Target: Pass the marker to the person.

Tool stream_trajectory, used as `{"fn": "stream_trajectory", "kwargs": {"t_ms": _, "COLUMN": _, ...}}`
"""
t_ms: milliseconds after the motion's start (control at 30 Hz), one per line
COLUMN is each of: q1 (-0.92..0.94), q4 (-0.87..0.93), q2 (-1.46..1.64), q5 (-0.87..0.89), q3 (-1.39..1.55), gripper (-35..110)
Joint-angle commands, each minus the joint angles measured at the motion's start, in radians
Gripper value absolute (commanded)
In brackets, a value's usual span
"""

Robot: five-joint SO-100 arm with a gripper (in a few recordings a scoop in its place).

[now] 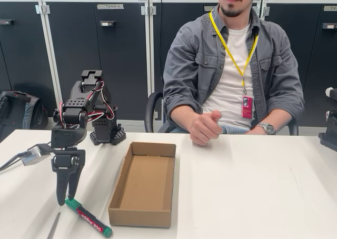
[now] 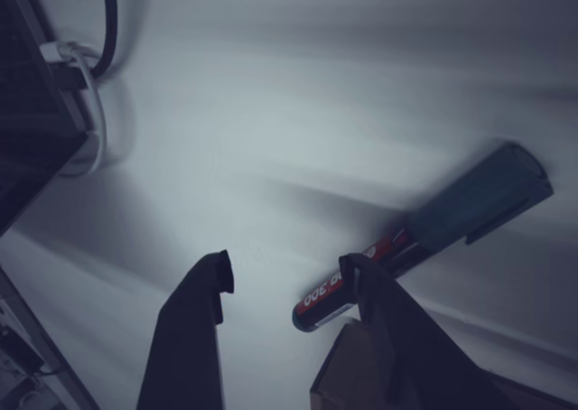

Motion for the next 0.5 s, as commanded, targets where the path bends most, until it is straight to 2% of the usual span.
{"fn": "stream_trajectory", "kwargs": {"t_ms": 0, "q1": -0.009, "q4": -0.028, "q2": -0.009, "q5": 0.029, "q3": -0.066, "gripper": 30}}
{"fn": "stream_trajectory", "kwargs": {"t_ms": 467, "q1": -0.080, "q4": 0.043, "q2": -0.043, "q5": 0.103, "q3": -0.100, "gripper": 34}}
